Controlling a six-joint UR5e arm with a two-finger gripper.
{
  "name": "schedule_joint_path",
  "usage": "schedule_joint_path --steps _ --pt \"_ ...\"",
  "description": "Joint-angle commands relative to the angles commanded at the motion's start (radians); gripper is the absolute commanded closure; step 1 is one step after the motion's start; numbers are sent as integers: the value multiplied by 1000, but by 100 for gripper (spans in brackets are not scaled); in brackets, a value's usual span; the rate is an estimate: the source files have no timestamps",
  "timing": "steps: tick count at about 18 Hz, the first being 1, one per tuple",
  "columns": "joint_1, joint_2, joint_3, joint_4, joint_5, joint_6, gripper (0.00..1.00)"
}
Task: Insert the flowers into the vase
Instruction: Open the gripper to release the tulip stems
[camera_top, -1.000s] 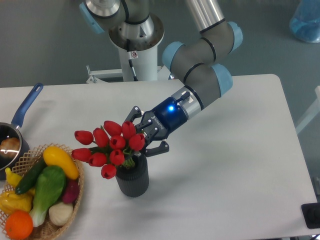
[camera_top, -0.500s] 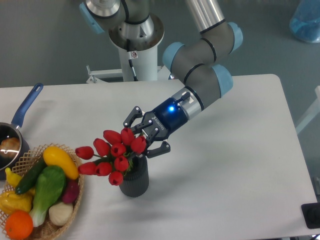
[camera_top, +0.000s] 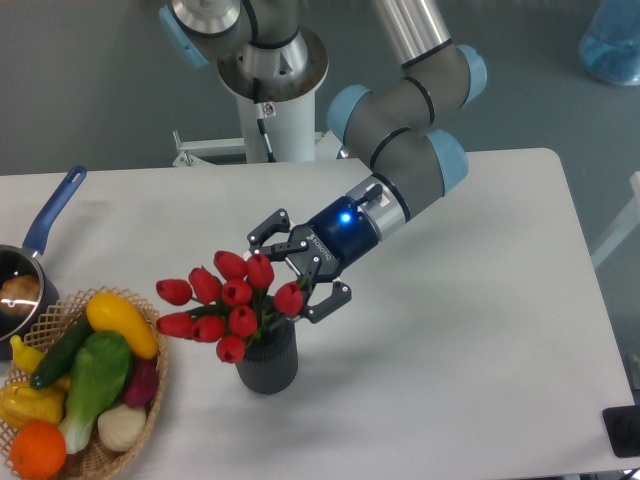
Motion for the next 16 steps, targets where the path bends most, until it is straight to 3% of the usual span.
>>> schedule_joint_path --steps 16 --pt "8 0 2 -2 133 -2 0"
